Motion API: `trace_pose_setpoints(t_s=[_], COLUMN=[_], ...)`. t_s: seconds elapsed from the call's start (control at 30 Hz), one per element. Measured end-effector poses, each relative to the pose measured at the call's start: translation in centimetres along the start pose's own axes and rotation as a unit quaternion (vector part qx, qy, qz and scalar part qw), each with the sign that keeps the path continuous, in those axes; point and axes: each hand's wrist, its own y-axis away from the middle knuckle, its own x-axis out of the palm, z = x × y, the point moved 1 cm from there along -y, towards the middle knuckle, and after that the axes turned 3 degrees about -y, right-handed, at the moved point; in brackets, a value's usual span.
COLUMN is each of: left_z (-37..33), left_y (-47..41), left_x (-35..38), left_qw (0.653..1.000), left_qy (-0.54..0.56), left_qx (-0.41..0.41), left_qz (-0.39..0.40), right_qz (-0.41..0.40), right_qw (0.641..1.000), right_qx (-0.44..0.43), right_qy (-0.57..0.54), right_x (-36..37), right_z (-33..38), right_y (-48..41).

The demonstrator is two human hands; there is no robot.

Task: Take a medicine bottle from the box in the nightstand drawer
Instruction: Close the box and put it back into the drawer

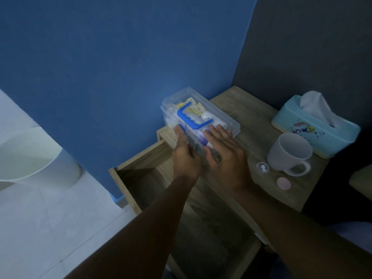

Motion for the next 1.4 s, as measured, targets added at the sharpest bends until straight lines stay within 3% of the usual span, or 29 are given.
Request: trace_pose_setpoints(t_s=[0.23,0.33,0.43,0.53,0.67,0.73,0.97,1.1,1.4], left_z=[0.5,0.3,-0.4,-1.2,-1.9,-1.4,0.1,-1.4,-1.9], left_y=[0.0,-1.0,-3.2,-6.4,-10.0,-11.3,-13.0,-11.6,-3.9], left_x=[-1.6,-2.8,-4.2,-5.3,-5.8,-5.2,-4.9,-5.8,-9.3], left_qw=[0.995,0.995,0.998,0.998,0.996,0.994,0.98,0.966,0.962], left_qy=[0.076,0.089,0.048,0.003,-0.04,-0.036,0.079,0.14,0.158], left_qx=[-0.021,-0.041,-0.034,-0.048,-0.075,-0.102,-0.179,-0.216,-0.223], left_qz=[0.064,0.026,-0.019,-0.028,-0.006,0.032,0.046,0.026,0.009], right_qz=[0.009,0.004,-0.027,-0.048,-0.006,0.01,0.003,-0.02,-0.02], right_qw=[0.999,0.998,0.987,0.977,0.936,0.919,0.879,0.828,0.782], right_qx=[0.018,0.037,0.105,0.171,0.337,0.379,0.441,0.495,0.529], right_qy=[-0.033,-0.051,-0.12,-0.118,-0.101,-0.112,-0.183,-0.262,-0.329], right_x=[-0.3,-0.8,-1.8,-2.7,-2.8,-2.7,-3.4,-3.9,-8.4], right_z=[0.4,1.0,1.7,1.3,-0.4,-0.9,-1.8,-1.2,3.3], right_y=[0.0,-0.3,-0.8,-2.1,-4.3,-4.6,-5.3,-5.4,-0.4])
